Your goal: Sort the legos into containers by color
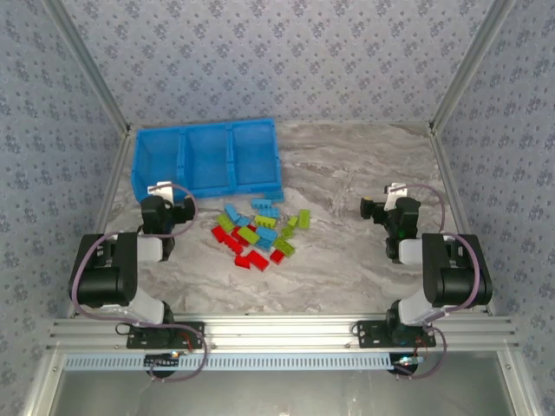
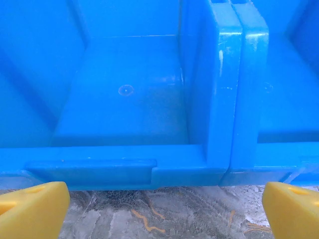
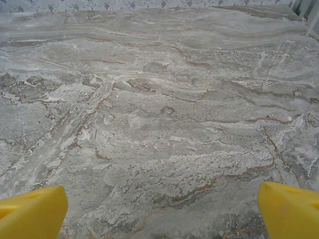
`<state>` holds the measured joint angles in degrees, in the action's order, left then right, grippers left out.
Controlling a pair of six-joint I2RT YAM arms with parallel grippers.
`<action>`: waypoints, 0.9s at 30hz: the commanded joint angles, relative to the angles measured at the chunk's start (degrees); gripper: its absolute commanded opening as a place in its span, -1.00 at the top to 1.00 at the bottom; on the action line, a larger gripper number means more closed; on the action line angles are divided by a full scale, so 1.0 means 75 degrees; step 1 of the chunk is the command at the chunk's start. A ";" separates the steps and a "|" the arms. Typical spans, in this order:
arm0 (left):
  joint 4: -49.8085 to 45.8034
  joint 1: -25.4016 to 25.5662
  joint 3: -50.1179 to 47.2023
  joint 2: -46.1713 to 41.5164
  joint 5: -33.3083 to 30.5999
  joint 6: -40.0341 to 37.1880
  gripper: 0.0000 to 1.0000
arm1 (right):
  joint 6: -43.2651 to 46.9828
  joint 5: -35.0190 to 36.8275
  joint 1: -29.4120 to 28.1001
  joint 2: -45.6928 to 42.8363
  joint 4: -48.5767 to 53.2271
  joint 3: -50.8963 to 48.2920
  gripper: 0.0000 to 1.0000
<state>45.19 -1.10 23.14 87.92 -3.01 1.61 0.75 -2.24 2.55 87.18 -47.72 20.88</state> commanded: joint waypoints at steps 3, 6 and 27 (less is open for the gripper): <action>0.0186 0.0016 0.0061 -0.0010 0.0044 0.0007 -0.99 | 0.0105 0.0040 0.0022 0.0002 0.0094 0.0134 -1.00; 0.0186 0.0016 0.0067 -0.0007 0.0043 -0.0001 -0.98 | 0.0099 0.0020 0.0018 0.0001 0.0094 0.0134 -1.00; -0.3731 0.0756 0.0708 -0.2884 -0.1226 0.0898 -0.98 | -0.3649 0.1290 -0.0125 -0.4105 0.7172 0.1562 -1.00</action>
<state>34.11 3.70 22.41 75.11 -8.21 2.68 -11.64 5.67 1.74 63.11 -19.03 26.89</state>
